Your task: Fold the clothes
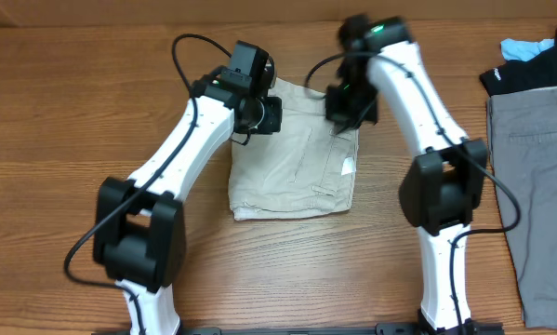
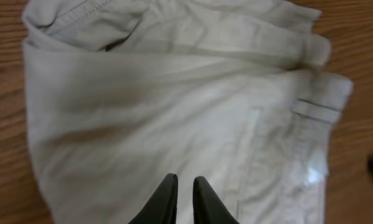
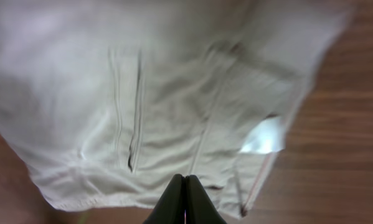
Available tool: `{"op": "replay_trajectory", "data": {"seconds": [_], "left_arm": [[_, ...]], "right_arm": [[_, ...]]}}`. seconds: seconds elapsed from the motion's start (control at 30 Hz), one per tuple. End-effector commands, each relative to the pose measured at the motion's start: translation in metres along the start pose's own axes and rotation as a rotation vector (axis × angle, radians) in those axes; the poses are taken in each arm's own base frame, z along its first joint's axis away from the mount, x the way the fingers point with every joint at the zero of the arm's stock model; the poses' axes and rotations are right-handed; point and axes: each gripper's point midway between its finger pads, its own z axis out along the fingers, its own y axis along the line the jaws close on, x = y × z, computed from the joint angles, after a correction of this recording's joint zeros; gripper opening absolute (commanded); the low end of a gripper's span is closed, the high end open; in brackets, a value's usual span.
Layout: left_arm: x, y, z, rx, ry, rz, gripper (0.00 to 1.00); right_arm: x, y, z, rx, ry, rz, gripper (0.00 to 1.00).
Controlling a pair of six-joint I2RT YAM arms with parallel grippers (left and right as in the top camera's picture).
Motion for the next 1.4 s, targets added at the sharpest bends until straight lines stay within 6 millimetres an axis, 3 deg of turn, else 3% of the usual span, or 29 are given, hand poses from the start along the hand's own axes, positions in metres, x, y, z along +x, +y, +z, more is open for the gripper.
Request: {"op": "replay_trajectory", "data": {"seconds": [0.0,0.13,0.37,0.57,0.73,0.83,0.93,1.03,1.2,1.37], "left_arm": [[0.005,0.027,0.038,-0.032,0.055,-0.028,0.12],[0.004,0.043,0.051,-0.004,0.074,-0.073,0.11],[-0.006,0.069,0.051,-0.014,0.048,-0.113,0.11],[0.0,0.068,0.067,0.028,0.078,-0.117,0.11],[0.01,0.074,0.083,0.019,0.113,-0.126,0.12],[0.01,0.078,0.086,0.016,0.116,-0.134,0.12],[0.007,0.081,0.085,0.015,0.106,-0.139,0.12],[0.005,0.084,0.085,0.015,0.098,-0.144,0.12],[0.006,0.085,0.084,0.013,0.103,-0.148,0.11],[0.008,0.086,0.084,0.012,0.109,-0.151,0.11]], "right_arm": [[0.024,0.018,0.019,0.025,0.067,-0.035,0.04],[0.036,0.011,0.025,0.135,0.079,0.018,0.04],[0.04,0.008,0.025,0.167,0.087,0.053,0.04],[0.043,0.004,0.024,0.195,0.088,0.074,0.04],[0.048,0.012,0.009,0.19,0.046,0.055,0.04],[0.061,0.011,0.004,0.218,0.038,0.05,0.04],[0.081,-0.004,0.014,0.304,0.058,0.075,0.04],[0.094,-0.007,0.039,0.275,0.083,0.07,0.04],[0.097,0.013,0.081,0.091,0.125,-0.002,0.04],[0.093,0.012,0.086,0.088,0.109,-0.028,0.04]]}}
